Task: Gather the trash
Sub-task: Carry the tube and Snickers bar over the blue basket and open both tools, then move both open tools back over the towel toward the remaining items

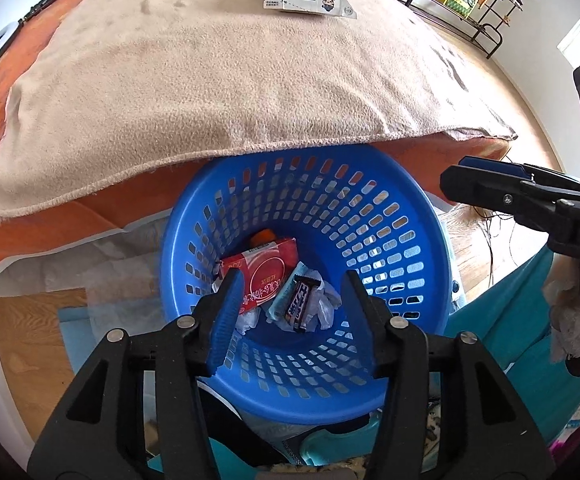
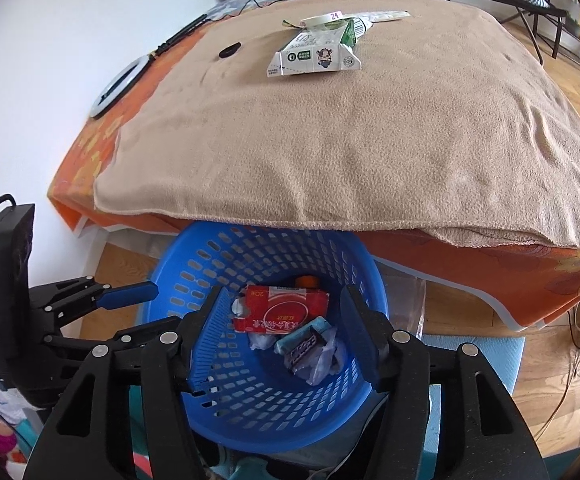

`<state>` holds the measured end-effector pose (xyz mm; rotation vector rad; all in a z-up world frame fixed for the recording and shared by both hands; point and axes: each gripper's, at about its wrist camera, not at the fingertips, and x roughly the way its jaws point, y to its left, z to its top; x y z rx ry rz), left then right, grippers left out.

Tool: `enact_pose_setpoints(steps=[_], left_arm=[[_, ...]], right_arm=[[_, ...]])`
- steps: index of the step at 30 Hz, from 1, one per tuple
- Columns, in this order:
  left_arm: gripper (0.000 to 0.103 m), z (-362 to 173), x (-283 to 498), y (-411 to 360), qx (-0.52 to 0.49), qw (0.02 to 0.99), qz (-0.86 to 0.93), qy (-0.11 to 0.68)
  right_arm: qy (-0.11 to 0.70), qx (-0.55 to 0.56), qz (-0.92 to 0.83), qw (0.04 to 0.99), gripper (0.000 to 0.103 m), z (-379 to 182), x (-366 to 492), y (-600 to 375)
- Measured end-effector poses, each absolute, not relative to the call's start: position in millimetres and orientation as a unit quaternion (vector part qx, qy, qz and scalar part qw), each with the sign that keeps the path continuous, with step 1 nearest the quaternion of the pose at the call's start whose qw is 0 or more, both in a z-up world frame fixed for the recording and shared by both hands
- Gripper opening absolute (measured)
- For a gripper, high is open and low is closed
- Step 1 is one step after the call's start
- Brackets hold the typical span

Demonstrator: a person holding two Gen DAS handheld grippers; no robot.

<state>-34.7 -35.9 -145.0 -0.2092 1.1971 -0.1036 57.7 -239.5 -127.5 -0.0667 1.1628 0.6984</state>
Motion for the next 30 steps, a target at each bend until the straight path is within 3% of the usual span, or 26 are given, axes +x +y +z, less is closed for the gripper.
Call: enact_pose_setpoints(steps=[3,20,30], left_arm=[[0.052,-136.4,-30.3,-34.0,-0.103,0.825,-0.048,0.554],[0.052,-70.5,39.6,4.5,-0.128,0.868,-0.023,0.479],[0.052,-69.9,93.5,45.0,-0.145,0.873,0.011,0.465]], right_arm=[[0.532,-0.015,0.321,0.783,0.067,-119.0,63.6,-242.5],[0.485,-0.008,0.315,0.816,0.068,-62.6,128.4,-230.3],[0.482,0.02,0.306,0.821,0.071,-61.1,188.2,-208.4]])
